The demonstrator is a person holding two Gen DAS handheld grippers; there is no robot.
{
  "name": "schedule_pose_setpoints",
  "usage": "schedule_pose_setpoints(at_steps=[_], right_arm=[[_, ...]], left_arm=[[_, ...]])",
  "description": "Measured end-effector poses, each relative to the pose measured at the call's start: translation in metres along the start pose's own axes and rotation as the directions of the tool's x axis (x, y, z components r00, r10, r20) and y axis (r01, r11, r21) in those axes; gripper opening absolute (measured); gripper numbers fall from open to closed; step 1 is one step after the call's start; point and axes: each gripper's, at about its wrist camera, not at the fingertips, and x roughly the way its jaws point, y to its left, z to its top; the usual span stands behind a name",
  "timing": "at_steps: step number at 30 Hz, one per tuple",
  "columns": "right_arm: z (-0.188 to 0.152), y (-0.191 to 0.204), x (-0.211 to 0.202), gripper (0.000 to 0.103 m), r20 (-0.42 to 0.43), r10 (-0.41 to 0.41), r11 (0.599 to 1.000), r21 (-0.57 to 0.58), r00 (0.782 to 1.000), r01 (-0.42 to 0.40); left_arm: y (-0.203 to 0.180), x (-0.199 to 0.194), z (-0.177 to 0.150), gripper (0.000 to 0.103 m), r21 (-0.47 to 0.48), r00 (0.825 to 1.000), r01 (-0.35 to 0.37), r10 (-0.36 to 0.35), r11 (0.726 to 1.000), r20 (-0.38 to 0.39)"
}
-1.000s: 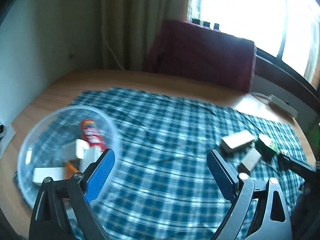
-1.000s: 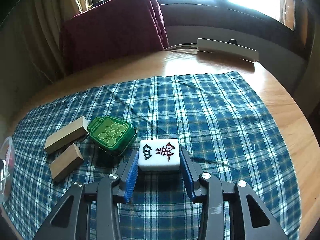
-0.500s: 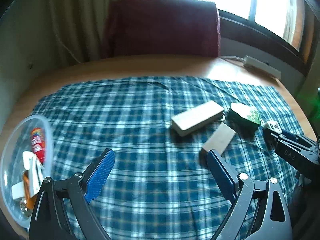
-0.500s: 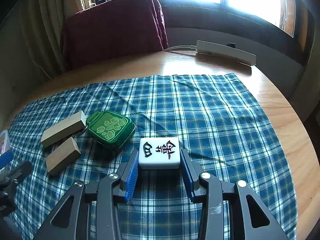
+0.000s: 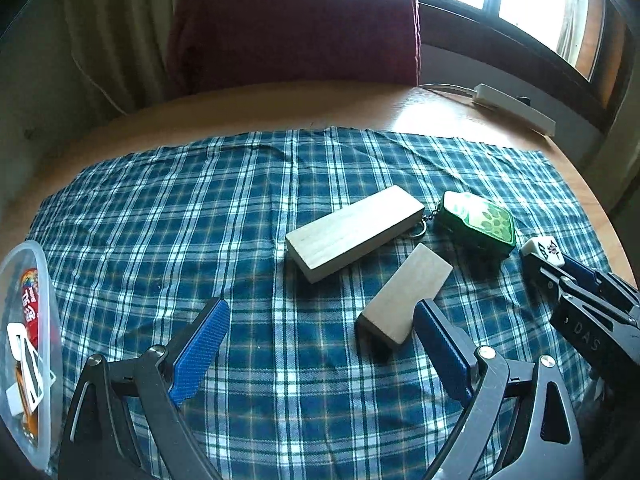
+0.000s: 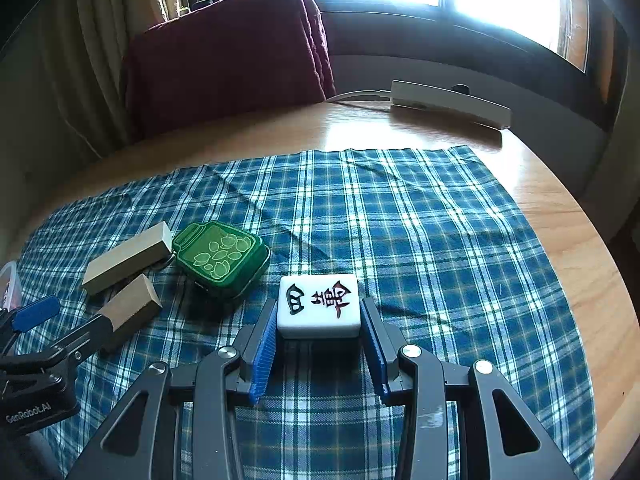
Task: Organize rigid objects
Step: 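Close the right tool on the white mahjong tile while the left tool approaches the wooden blocks, then close the left tool on the dark wooden block while the right tool holds the tile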
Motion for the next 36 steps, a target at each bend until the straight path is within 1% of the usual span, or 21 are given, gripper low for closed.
schedule_pose_setpoints(at_steps=[7,10,18,21,26,30,33,36], right_arm=[[0.0,0.0,0.0,0.042,0.0,0.001,1.0,-0.001,1.0,-0.001],[0.0,0.0,0.0,0.042,0.0,0.001,1.0,-0.001,1.0,-0.001],[-0.001,0.0,0.0,0.042,0.0,0.002,1.0,-0.002,1.0,-0.002],[-0.001,0.0,0.0,0.042,0.0,0.002,1.0,-0.002,1.0,-0.002],[-0.001,0.0,0.0,0.042,-0.001,0.003,1.0,-0.002,1.0,-0.003],[0.0,0.0,0.0,0.042,-0.001,0.003,1.0,-0.003,1.0,-0.003],[0.001,0.0,0.0,0.042,-0.001,0.004,1.0,-0.003,1.0,-0.004],[0.001,0.0,0.001,0.042,-0.001,0.004,1.0,-0.003,1.0,-0.004]], left_arm=[[-0.009,0.009,0.005,0.094,-0.02,1.0,0.018,-0.019,1.0,-0.012],[0.001,0.003,0.001,0.094,-0.027,1.0,0.028,-0.028,0.999,-0.012],[0.002,0.005,-0.005,0.094,-0.018,0.999,0.041,-0.041,0.999,-0.028],[-0.001,0.007,-0.006,0.094,-0.014,0.999,0.036,-0.036,0.999,-0.031],[0.013,0.009,-0.007,0.094,-0.016,0.999,0.005,-0.006,1.0,-0.037],[0.031,0.009,-0.006,0.094,-0.05,0.999,-0.038,0.036,0.998,-0.036],[0.042,0.008,-0.004,0.094,-0.098,0.998,-0.061,0.057,0.993,-0.039],[0.042,0.004,-0.005,0.094,-0.113,0.998,-0.045,0.041,0.993,-0.036]])
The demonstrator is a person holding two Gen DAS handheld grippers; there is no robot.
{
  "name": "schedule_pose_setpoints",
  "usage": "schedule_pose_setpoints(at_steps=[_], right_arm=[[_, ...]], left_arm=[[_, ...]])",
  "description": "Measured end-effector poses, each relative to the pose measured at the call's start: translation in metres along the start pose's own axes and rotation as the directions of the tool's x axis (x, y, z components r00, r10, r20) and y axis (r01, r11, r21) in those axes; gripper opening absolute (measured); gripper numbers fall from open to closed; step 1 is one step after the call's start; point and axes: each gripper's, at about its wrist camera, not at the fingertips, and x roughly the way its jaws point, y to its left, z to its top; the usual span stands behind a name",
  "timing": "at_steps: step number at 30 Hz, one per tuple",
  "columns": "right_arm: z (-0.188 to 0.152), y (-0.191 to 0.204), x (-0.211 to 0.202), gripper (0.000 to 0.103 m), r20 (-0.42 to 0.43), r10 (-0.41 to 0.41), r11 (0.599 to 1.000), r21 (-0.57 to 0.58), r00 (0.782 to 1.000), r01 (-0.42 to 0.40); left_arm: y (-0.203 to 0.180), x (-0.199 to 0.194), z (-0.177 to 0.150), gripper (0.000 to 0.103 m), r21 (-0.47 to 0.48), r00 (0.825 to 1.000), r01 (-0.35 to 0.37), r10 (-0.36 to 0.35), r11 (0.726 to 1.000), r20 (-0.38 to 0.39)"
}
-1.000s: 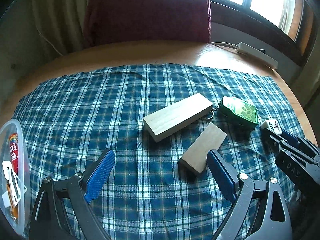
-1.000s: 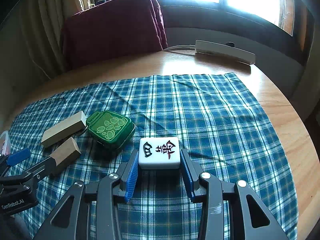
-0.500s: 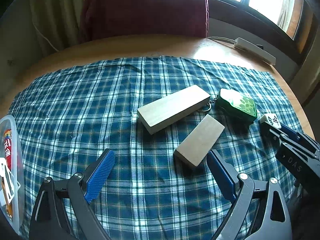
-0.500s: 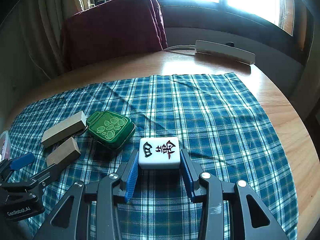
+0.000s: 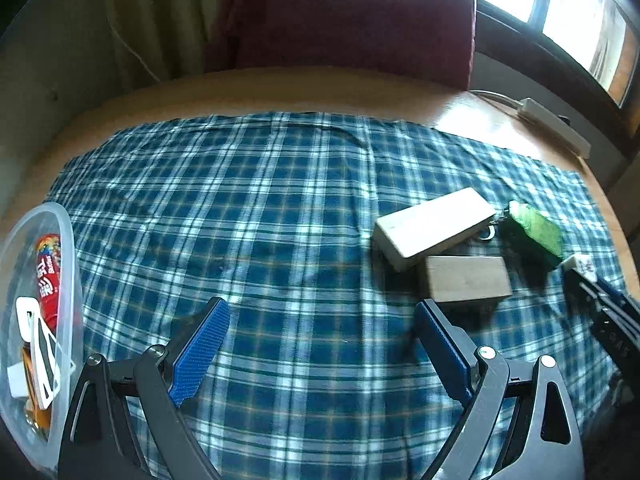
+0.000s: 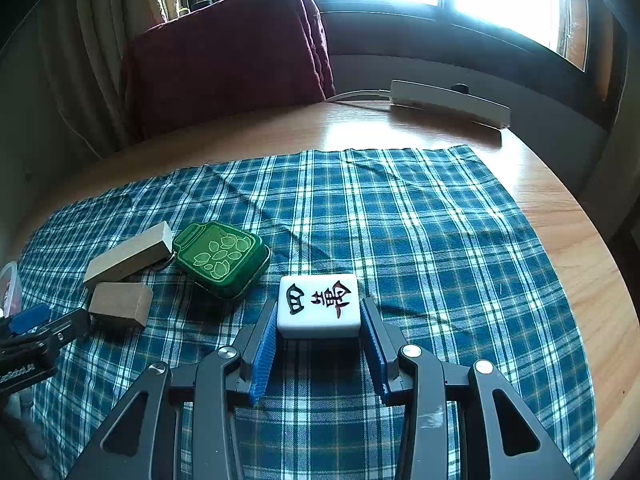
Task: Organize rigid objects
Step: 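Close the left tool on the dark wooden block while the right tool holds the tile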
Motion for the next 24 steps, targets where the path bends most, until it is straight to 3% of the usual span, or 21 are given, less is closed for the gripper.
schedule_pose_setpoints(at_steps=[10,24], right_arm=[[-0.001,-0.001,0.0,0.043,-0.001,0.0,1.0,-0.003,1.0,0.0],[0.0,0.001,0.0,0.044,-0.002,-0.001,1.0,-0.005,1.0,0.001]], left_arm=[[-0.05,-0.007,-0.001,0.094,0.104,0.995,0.1,-0.102,0.99,0.008],[-0.074,0.024,0.019,0.094,0.089,0.995,0.096,-0.094,0.991,-0.029]])
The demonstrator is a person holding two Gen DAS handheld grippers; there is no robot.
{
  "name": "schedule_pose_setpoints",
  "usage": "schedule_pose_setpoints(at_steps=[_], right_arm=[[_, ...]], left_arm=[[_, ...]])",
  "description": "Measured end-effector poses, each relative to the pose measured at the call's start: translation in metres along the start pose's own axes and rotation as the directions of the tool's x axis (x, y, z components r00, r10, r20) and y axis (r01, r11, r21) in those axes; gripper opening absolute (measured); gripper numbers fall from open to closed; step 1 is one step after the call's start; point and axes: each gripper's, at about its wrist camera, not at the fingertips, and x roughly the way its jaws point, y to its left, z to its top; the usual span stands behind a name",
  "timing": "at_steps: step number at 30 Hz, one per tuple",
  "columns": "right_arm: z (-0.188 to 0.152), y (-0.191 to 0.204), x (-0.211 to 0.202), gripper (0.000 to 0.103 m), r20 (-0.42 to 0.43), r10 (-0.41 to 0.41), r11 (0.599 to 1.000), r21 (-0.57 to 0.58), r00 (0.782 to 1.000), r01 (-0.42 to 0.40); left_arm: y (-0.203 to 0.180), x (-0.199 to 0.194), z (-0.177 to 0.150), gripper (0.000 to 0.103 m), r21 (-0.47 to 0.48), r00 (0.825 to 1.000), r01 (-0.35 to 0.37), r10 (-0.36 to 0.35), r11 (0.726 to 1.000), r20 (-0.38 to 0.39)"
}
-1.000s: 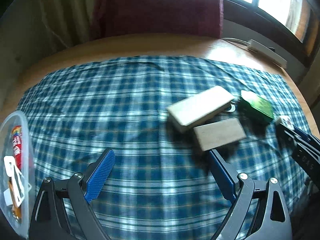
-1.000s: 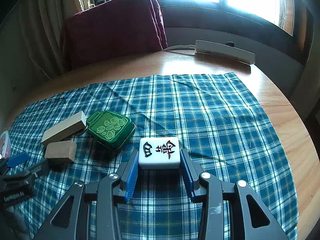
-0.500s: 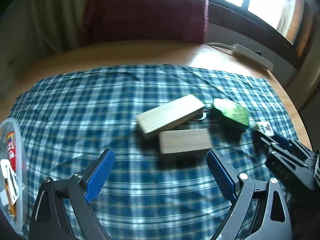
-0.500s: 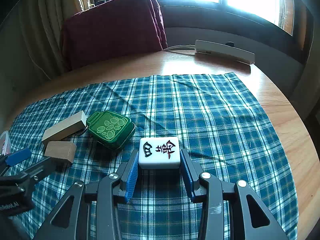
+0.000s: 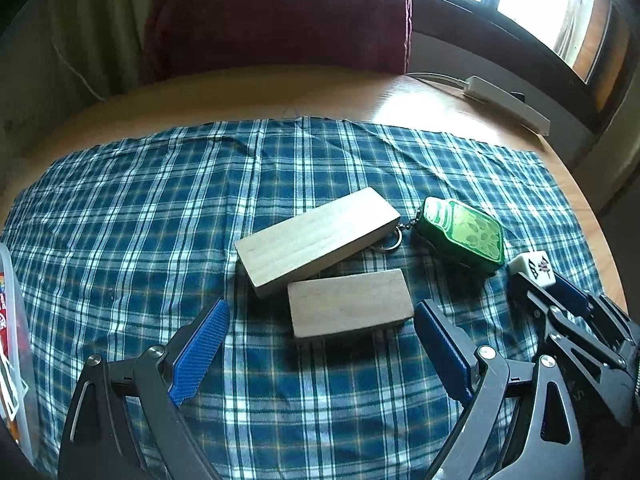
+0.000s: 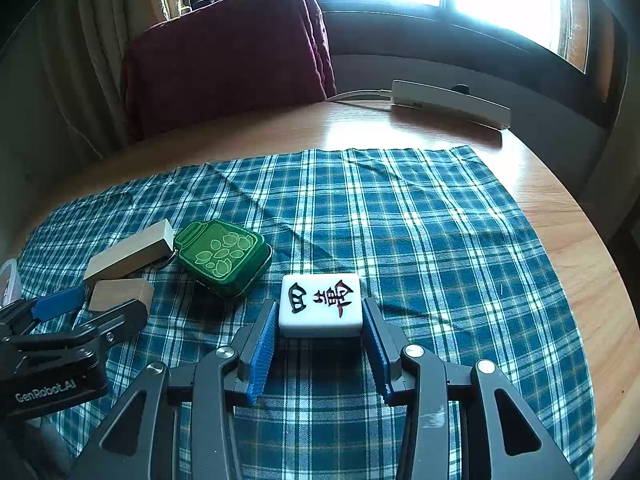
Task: Organize rigid objects
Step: 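Close the left tool on the dark wooden block while the right tool holds the tile, then carry the dark wooden block into the bowl with the left tool while the right holds the tile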
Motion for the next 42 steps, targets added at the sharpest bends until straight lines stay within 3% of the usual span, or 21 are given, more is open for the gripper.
schedule_pose_setpoints(at_steps=[5,7,9,11,20,27,42], right_arm=[[0.0,0.0,0.0,0.044,0.0,0.001,1.0,-0.001,1.0,-0.001],[-0.002,0.001,0.0,0.044,0.0,0.0,1.0,-0.001,1.0,0.0],[0.0,0.0,0.0,0.044,0.0,0.0,1.0,-0.002,1.0,0.0],[-0.001,0.0,0.0,0.044,0.0,-0.001,1.0,-0.003,1.0,0.001],[-0.001,0.001,-0.001,0.042,-0.001,-0.003,1.0,-0.003,1.0,0.003],[-0.001,-0.004,-0.01,0.041,0.022,0.003,1.0,0.021,1.0,-0.004],[-0.013,0.031,-0.047,0.041,0.125,0.05,0.999,0.008,0.991,-0.052]], left_arm=[[-0.005,0.006,0.003,0.092,-0.001,1.0,-0.007,0.007,1.0,0.021],[-0.006,0.005,0.002,0.086,-0.001,0.999,0.002,-0.002,1.0,0.035],[-0.003,0.001,-0.001,0.071,-0.003,0.999,0.008,-0.008,1.0,0.047],[0.0,-0.002,-0.002,0.066,-0.012,0.998,0.018,-0.017,1.0,0.056],[0.018,-0.022,-0.014,0.066,-0.06,0.995,0.044,-0.038,0.997,0.09],[0.047,-0.054,-0.027,0.066,-0.097,0.987,0.031,-0.015,0.995,0.162],[0.11,-0.125,-0.048,0.066,-0.192,0.937,-0.064,0.125,0.979,0.327]])
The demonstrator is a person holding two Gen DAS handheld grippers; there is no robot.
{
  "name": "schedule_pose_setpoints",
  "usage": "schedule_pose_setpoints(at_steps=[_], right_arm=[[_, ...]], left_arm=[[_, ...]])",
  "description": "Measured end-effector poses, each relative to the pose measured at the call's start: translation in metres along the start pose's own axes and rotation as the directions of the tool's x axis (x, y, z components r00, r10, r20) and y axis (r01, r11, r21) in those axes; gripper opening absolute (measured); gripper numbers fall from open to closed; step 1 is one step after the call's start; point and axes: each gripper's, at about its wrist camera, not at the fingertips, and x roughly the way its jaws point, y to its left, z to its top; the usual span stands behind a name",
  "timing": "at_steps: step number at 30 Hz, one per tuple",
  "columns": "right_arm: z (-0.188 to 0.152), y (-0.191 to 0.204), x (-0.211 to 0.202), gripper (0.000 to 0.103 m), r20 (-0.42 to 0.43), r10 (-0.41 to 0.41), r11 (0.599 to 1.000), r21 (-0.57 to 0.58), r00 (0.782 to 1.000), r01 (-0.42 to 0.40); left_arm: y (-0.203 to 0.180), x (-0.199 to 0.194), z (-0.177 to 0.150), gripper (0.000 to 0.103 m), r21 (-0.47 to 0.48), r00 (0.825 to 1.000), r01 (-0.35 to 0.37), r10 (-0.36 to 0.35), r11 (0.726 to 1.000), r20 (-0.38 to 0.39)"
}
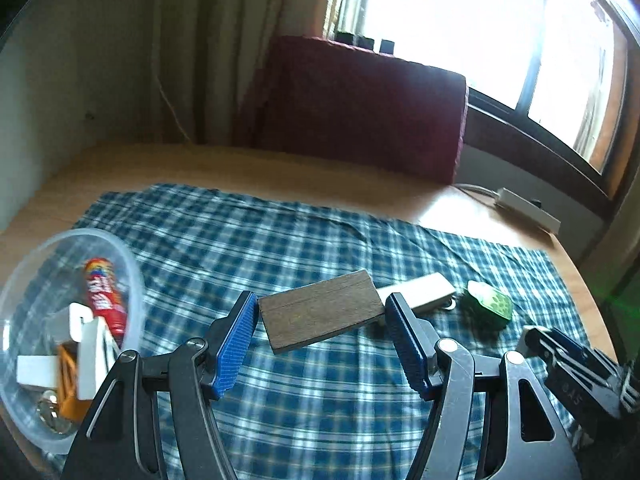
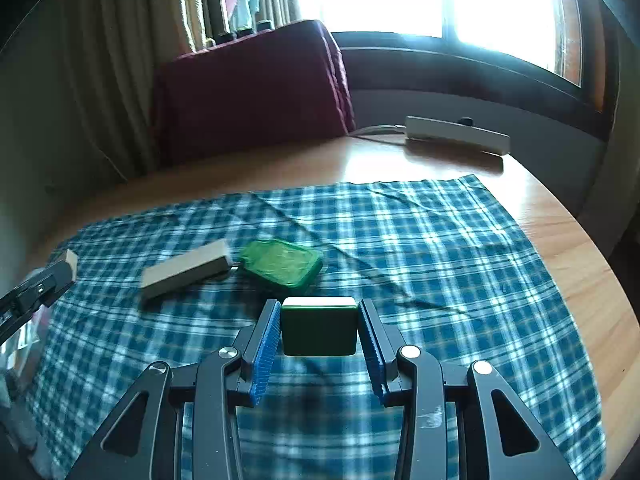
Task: Organize rigid objects
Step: 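Carry the dark wooden block into the bowl with the left tool while the right holds the tile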
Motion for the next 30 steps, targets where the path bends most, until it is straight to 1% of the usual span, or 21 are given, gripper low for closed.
schedule_pose_setpoints(at_steps=[4,6,12,13,17,23,24,30], right_arm=[[-0.004,0.011,-0.008,0.041,0.018,0.027,1.0,0.004,0.999,-0.027],[-0.006,0.016,-0.01,0.041,0.016,0.041,0.999,0.003,0.999,-0.041],[-0.013,0.033,-0.012,0.041,0.001,0.073,0.997,-0.008,0.997,-0.073],[-0.014,0.036,-0.013,0.041,-0.002,0.078,0.997,-0.008,0.997,-0.078],[-0.018,0.045,-0.014,0.041,-0.009,0.093,0.996,-0.011,0.996,-0.093],[-0.024,0.054,-0.012,0.041,-0.026,0.1,0.995,-0.011,0.995,-0.1],[-0.025,0.055,-0.012,0.041,-0.027,0.1,0.995,-0.01,0.995,-0.1],[-0.028,0.062,-0.012,0.041,-0.036,0.108,0.994,-0.009,0.993,-0.109]], left_arm=[[0.018,-0.014,0.003,0.066,-0.013,0.999,-0.032,0.033,0.999,0.043],[0.033,-0.022,0.003,0.066,-0.027,0.997,-0.05,0.052,0.998,0.062],[0.063,-0.033,0.0,0.066,-0.067,0.992,-0.089,0.094,0.994,0.083],[0.061,-0.031,0.001,0.066,-0.071,0.991,-0.095,0.101,0.993,0.086],[0.076,-0.038,-0.001,0.066,-0.094,0.984,-0.133,0.143,0.987,0.109],[0.114,-0.054,-0.003,0.066,-0.147,0.972,-0.174,0.194,0.974,0.131],[0.107,-0.05,-0.003,0.066,-0.153,0.971,-0.18,0.201,0.972,0.132],[0.124,-0.049,-0.004,0.066,-0.192,0.96,-0.216,0.244,0.957,0.137]])
